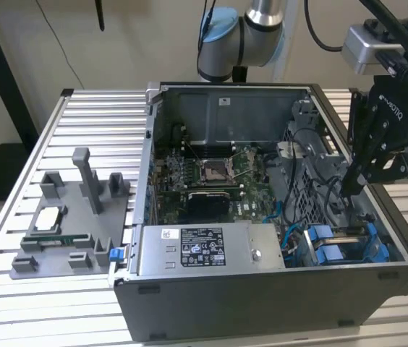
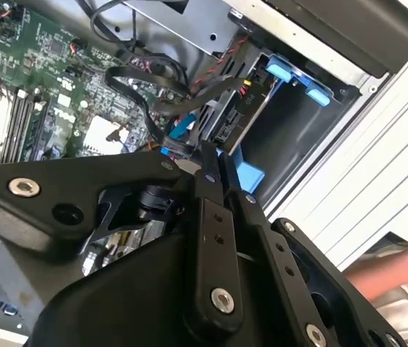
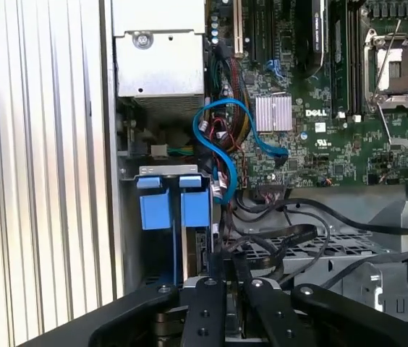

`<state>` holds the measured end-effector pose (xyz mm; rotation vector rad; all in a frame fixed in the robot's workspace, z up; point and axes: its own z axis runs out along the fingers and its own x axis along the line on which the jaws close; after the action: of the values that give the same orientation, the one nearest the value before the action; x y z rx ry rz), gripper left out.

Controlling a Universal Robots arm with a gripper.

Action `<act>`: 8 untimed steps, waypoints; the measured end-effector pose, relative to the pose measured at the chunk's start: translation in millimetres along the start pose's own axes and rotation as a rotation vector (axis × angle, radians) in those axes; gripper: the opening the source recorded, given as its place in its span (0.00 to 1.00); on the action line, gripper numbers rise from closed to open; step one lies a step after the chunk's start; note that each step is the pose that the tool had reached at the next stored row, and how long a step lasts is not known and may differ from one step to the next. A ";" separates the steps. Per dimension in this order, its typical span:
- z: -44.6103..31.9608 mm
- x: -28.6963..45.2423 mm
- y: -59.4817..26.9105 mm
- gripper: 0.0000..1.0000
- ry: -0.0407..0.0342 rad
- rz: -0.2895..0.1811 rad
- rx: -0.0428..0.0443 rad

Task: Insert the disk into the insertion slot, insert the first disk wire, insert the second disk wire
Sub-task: 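Insert the second disk wire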

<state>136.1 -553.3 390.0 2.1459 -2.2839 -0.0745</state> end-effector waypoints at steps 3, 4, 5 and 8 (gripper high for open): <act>0.0 0.0 0.0 0.00 0.0000 0.000 0.0000; 0.0 0.0 0.0 0.00 0.0001 0.000 0.0000; -0.1 0.0 0.0 0.00 0.0002 0.000 0.0000; 0.0 0.1 0.0 0.00 0.0002 0.000 0.0000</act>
<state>136.1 -553.4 390.0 2.1460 -2.2837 -0.0743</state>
